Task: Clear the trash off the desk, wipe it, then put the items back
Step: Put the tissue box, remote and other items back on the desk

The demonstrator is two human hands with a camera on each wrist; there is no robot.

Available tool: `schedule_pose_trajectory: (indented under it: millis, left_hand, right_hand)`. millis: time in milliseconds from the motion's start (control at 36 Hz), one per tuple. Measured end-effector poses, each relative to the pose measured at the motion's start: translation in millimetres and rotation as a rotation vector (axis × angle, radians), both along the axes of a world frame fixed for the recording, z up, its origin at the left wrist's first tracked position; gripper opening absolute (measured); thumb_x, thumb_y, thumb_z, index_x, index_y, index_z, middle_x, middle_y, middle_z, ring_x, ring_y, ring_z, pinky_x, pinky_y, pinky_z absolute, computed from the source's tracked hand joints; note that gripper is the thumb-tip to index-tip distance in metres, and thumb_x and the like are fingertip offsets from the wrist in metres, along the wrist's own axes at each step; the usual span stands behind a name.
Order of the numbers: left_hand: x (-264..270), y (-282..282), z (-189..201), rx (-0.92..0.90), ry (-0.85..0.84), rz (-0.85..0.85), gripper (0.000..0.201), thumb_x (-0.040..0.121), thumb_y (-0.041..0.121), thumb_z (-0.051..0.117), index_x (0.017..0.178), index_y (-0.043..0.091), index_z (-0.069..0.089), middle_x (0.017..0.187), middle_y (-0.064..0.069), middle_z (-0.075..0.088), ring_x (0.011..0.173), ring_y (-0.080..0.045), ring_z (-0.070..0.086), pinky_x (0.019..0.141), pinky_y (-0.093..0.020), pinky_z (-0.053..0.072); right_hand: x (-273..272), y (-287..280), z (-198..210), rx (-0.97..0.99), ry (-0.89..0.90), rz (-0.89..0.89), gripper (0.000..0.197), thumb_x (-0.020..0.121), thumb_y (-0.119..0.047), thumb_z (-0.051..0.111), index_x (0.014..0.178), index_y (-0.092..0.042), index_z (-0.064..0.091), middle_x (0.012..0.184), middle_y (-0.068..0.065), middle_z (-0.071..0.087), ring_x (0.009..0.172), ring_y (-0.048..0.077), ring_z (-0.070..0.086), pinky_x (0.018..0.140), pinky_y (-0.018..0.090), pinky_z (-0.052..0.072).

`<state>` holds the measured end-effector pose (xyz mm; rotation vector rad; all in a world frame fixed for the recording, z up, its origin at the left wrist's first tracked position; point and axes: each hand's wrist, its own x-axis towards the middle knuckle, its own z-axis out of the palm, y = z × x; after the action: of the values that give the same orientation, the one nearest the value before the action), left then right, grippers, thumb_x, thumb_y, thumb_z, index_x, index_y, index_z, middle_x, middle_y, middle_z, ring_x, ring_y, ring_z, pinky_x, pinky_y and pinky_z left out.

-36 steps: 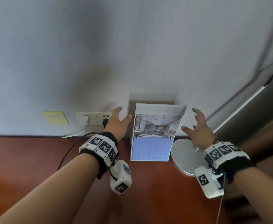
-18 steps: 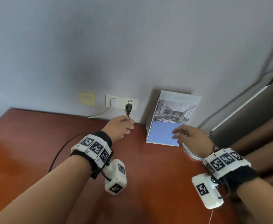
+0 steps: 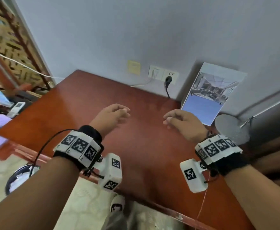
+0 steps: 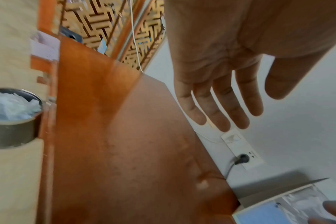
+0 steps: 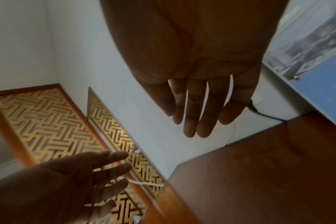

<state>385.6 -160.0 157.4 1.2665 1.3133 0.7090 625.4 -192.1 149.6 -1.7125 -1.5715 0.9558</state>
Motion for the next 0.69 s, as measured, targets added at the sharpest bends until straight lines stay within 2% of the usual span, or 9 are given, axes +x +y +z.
schedule_pose_trajectory:
  millis: [56, 83, 194, 278, 389, 500, 583, 611, 694]
  left_hand:
    - [-17, -23, -3, -0.009, 0.027, -0.01, 0.023, 0.1, 0.024, 0.044, 0.111, 0.013, 0.061, 0.106, 0.0, 0.068, 0.096, -0.017, 0.064, 0.081, -0.031, 0.046]
    - [-27, -32, -4, -0.012, 0.047, -0.013, 0.023, 0.1, 0.025, 0.044, 0.111, 0.015, 0.061, 0.106, 0.001, 0.068, 0.098, -0.016, 0.064, 0.082, -0.031, 0.046]
    - [-68, -58, -1, -0.038, 0.07, 0.064, 0.019, 0.1, 0.027, 0.044, 0.107, 0.021, 0.062, 0.106, 0.005, 0.068, 0.103, -0.013, 0.062, 0.073, -0.026, 0.044]
    - [-90, -71, 6, -0.05, 0.067, 0.115, 0.021, 0.101, 0.029, 0.044, 0.11, 0.021, 0.061, 0.109, 0.004, 0.067, 0.105, -0.013, 0.061, 0.077, -0.026, 0.045]
    - [-117, -86, 15, -0.046, 0.057, 0.167, 0.024, 0.101, 0.03, 0.043, 0.116, 0.02, 0.059, 0.111, 0.003, 0.067, 0.104, -0.015, 0.062, 0.082, -0.029, 0.044]
    - [-165, -106, 15, -0.045, 0.055, 0.243, 0.017, 0.099, 0.028, 0.046, 0.109, 0.024, 0.06, 0.108, 0.004, 0.068, 0.096, -0.014, 0.063, 0.079, -0.031, 0.044]
    - [-213, -124, 14, -0.025, 0.038, 0.339, 0.013, 0.099, 0.021, 0.048, 0.104, 0.021, 0.06, 0.1, 0.004, 0.066, 0.079, -0.007, 0.061, 0.061, -0.02, 0.044]
    - [-233, -130, 12, -0.026, 0.039, 0.372, 0.013, 0.099, 0.021, 0.048, 0.103, 0.021, 0.059, 0.096, 0.004, 0.066, 0.076, -0.006, 0.061, 0.058, -0.019, 0.043]
    - [-293, -151, 6, -0.044, 0.03, 0.43, 0.012, 0.098, 0.024, 0.049, 0.096, 0.028, 0.06, 0.093, 0.006, 0.065, 0.078, -0.008, 0.06, 0.063, -0.022, 0.04]
  right_hand:
    - [-17, -8, -9, -0.043, 0.019, 0.05, 0.017, 0.091, -0.013, 0.056, 0.085, -0.027, 0.064, 0.082, -0.004, 0.072, 0.071, 0.009, 0.063, 0.08, 0.038, 0.053]
    - [-25, -11, -12, -0.054, 0.017, 0.073, 0.017, 0.091, -0.013, 0.056, 0.085, -0.027, 0.064, 0.082, -0.004, 0.072, 0.073, 0.011, 0.064, 0.083, 0.039, 0.053]
    - [-65, -15, -10, -0.042, 0.008, 0.157, 0.018, 0.09, -0.016, 0.056, 0.083, -0.029, 0.064, 0.081, -0.004, 0.073, 0.075, 0.015, 0.067, 0.081, 0.036, 0.053]
    - [-97, -18, -5, -0.036, 0.03, 0.203, 0.018, 0.091, -0.015, 0.054, 0.083, -0.027, 0.064, 0.082, -0.003, 0.073, 0.074, 0.015, 0.066, 0.07, 0.031, 0.049]
    - [-139, -18, 2, -0.028, 0.003, 0.284, 0.016, 0.092, -0.016, 0.053, 0.086, -0.026, 0.064, 0.084, -0.005, 0.073, 0.077, 0.016, 0.067, 0.067, 0.025, 0.047]
    - [-194, -18, 7, -0.045, -0.023, 0.398, 0.016, 0.092, -0.017, 0.052, 0.087, -0.027, 0.063, 0.085, -0.006, 0.072, 0.08, 0.016, 0.067, 0.066, 0.02, 0.042]
    - [-245, -22, 7, -0.062, -0.054, 0.487, 0.015, 0.092, -0.019, 0.052, 0.089, -0.029, 0.063, 0.088, -0.009, 0.072, 0.079, 0.01, 0.069, 0.066, 0.018, 0.044]
    - [-265, -24, 6, -0.067, -0.057, 0.512, 0.015, 0.092, -0.019, 0.052, 0.092, -0.028, 0.064, 0.089, -0.01, 0.072, 0.079, 0.008, 0.069, 0.065, 0.016, 0.043]
    - [-325, -32, 1, -0.084, -0.055, 0.572, 0.018, 0.094, -0.018, 0.049, 0.1, -0.022, 0.065, 0.092, -0.009, 0.071, 0.079, 0.005, 0.068, 0.061, 0.01, 0.042]
